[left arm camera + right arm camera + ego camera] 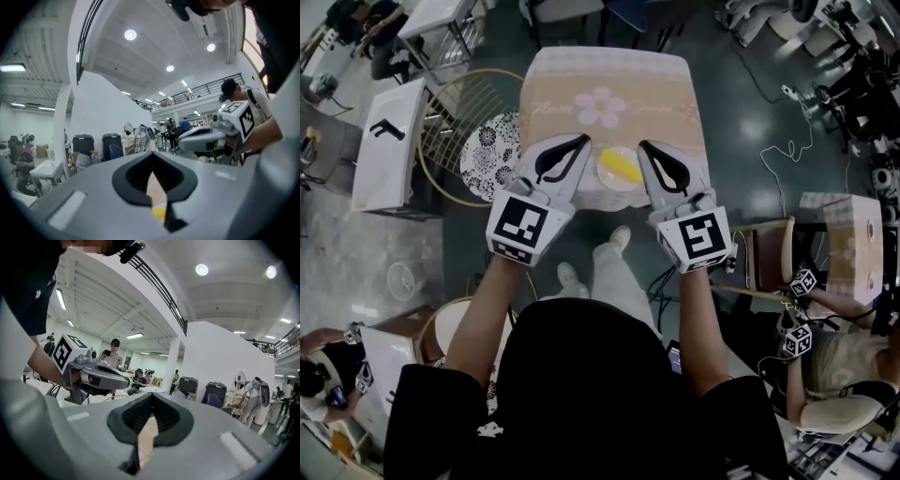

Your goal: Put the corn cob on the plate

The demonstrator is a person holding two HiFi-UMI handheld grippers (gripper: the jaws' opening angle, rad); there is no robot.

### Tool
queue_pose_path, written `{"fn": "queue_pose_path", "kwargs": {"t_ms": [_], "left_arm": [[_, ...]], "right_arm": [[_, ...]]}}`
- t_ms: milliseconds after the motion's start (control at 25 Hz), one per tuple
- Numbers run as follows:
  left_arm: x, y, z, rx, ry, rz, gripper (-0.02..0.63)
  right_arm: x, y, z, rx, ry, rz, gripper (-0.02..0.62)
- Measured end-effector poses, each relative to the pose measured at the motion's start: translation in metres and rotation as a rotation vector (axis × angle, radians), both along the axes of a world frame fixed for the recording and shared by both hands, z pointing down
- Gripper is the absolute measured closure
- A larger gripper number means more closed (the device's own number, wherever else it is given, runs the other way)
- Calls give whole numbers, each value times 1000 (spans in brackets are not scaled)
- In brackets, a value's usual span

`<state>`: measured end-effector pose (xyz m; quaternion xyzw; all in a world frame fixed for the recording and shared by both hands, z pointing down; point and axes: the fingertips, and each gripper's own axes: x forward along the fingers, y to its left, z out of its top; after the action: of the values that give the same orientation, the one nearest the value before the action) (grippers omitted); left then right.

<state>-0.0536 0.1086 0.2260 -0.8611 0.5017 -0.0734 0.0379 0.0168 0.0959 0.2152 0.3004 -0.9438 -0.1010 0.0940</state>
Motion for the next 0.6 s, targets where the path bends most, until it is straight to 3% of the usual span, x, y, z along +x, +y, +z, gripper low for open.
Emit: {"fn": "queue_pose_path", "kwargs": {"t_ms": [600], "left_arm": [[17, 5, -14, 19, -8, -18, 600]], "right_arm": [[11, 9, -13, 21, -14, -30, 594]]}}
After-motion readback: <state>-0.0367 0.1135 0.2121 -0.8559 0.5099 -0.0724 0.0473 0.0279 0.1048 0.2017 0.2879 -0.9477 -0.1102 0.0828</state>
